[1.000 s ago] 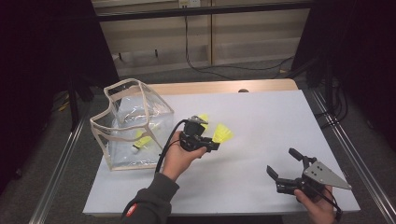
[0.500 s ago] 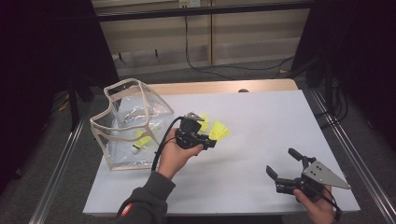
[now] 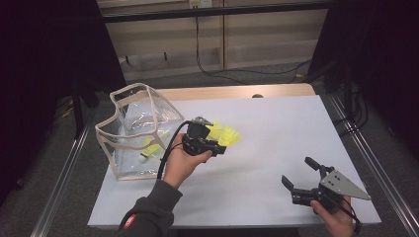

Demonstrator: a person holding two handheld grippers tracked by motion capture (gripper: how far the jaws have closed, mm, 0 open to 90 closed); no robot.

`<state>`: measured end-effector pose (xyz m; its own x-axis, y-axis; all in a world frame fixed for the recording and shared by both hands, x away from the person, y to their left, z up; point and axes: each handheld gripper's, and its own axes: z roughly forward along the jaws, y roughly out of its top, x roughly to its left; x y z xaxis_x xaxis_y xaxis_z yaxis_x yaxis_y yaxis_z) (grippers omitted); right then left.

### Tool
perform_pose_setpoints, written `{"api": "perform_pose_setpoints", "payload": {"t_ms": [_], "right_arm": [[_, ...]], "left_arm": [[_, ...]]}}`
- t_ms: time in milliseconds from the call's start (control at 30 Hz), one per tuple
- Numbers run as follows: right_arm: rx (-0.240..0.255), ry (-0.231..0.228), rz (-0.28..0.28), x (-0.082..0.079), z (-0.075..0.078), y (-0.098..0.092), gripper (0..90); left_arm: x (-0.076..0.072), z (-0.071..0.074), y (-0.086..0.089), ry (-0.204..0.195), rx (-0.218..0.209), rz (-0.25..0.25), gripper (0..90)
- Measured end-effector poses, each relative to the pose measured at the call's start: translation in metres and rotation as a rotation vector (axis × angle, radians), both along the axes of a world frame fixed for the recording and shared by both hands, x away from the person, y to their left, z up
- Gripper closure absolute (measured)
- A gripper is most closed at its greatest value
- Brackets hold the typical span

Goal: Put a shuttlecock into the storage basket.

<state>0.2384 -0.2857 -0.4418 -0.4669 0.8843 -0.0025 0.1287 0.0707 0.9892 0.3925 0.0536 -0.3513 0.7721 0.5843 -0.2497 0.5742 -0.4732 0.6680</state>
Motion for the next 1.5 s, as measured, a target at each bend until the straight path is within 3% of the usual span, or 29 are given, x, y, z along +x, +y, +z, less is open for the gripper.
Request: {"api": "perform_pose_setpoints", "payload": {"t_ms": [1500], "right_arm": [[0.002,-0.002,0.002,0.000,0.000,0.000,2.6]], "left_arm": [[0.003,0.033,0.020,-0.022,0.042,0.007,64.7]]}}
